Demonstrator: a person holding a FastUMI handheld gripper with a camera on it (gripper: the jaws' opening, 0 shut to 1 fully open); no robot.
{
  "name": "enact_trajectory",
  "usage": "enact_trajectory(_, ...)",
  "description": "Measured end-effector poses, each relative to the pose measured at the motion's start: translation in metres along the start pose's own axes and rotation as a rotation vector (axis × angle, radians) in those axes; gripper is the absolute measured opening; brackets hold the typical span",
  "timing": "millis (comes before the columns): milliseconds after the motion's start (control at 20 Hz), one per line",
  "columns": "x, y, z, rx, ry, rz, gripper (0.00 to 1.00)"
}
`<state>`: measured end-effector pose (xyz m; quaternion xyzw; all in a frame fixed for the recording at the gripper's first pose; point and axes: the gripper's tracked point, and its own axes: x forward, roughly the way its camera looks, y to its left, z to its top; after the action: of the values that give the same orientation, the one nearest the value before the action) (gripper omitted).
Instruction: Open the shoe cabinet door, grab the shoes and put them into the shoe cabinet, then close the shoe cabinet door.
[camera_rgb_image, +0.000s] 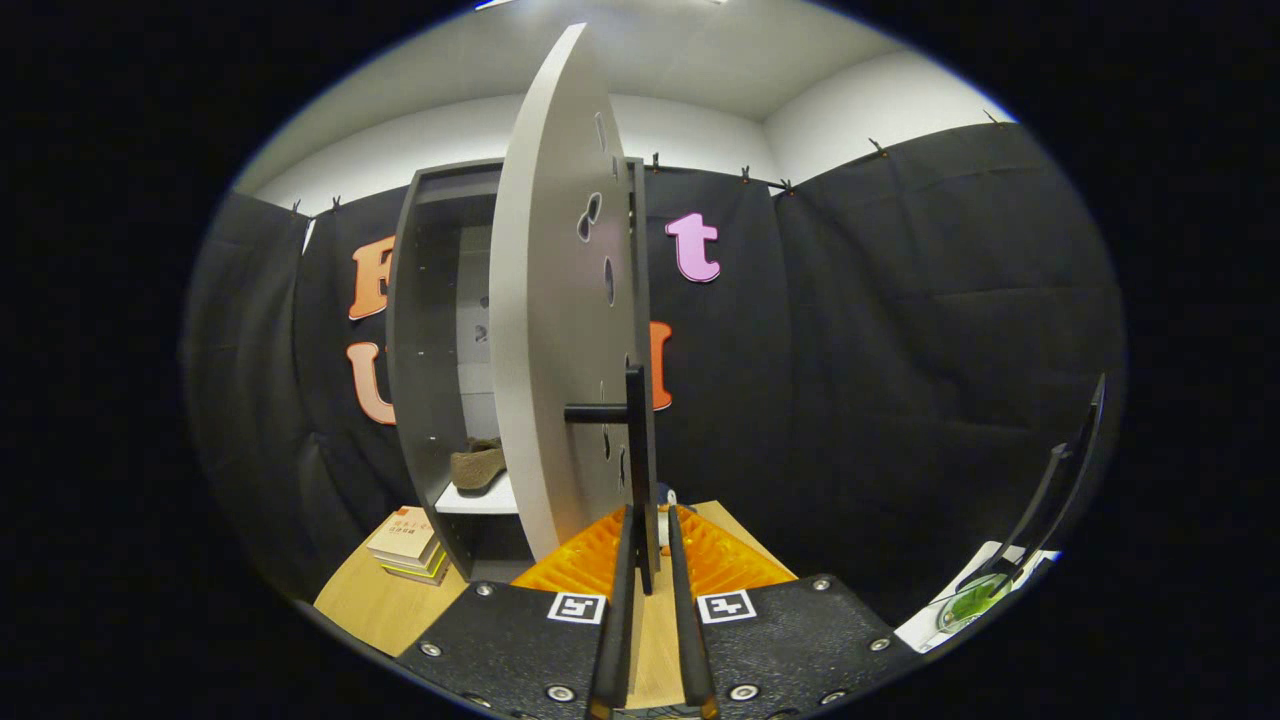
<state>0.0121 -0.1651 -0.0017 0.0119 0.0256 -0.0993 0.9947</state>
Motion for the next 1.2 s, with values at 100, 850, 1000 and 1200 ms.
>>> enact_trajectory(100,0.003,-0.014,0.0,-0.01,-0.02,-0.022,0.2)
enact_trajectory(850,-0.014,-0.057,0.001,-0.018,-0.018,-0.118,0.14)
enact_trajectory(1000,-0.019,-0.035,0.001,-0.023,-0.009,-0.076,0.14)
enact_trajectory(1200,-0.025,-0.012,-0.007,-0.051,0.01,-0.037,0.14)
